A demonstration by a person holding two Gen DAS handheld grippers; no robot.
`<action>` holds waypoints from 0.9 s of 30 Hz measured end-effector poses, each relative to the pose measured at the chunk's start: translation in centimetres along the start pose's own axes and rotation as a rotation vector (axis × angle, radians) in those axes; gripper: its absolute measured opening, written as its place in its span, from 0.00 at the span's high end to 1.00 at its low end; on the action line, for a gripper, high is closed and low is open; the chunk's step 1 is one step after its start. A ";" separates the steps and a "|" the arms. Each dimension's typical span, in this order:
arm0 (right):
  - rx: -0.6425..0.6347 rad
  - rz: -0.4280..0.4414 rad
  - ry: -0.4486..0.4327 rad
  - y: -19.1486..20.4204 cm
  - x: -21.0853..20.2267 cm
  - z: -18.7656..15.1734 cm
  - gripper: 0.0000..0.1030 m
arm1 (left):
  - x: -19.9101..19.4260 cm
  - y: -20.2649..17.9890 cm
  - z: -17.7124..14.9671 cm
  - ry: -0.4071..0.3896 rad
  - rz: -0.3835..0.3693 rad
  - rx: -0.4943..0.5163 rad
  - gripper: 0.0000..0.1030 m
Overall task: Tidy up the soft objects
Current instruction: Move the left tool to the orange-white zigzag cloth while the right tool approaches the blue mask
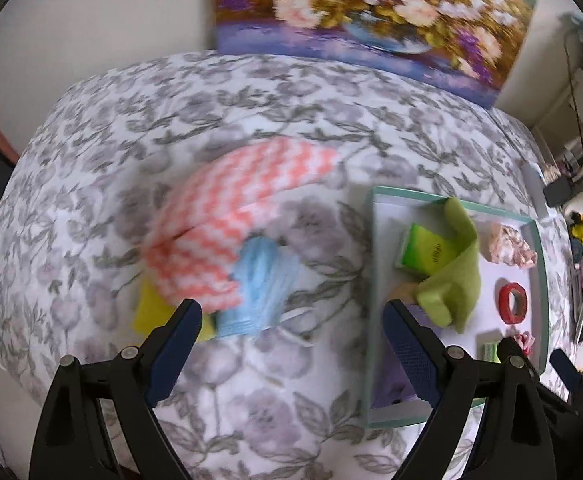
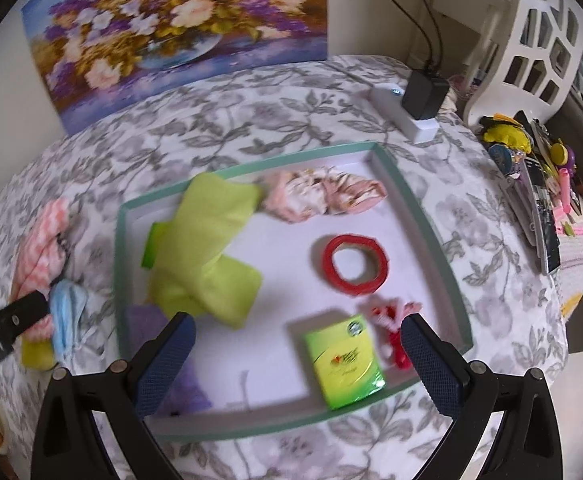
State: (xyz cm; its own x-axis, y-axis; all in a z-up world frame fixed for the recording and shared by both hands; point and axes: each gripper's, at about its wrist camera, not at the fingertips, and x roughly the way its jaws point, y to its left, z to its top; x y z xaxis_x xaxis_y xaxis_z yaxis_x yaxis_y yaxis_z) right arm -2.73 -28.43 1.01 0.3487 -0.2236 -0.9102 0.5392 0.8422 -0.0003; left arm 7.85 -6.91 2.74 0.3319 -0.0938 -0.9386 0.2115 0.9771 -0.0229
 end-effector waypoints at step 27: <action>-0.121 0.076 -0.001 8.2 -1.3 -2.3 0.00 | 1.1 12.8 -1.4 0.057 0.019 -0.300 0.11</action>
State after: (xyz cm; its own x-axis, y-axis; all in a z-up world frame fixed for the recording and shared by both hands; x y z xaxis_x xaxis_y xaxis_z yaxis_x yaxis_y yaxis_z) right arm -0.50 -20.09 1.21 0.3855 -0.1571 -0.9092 0.4145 0.9099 0.0185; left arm 9.64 5.77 0.94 0.2790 -0.0724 -0.9576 -0.0775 0.9922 -0.0976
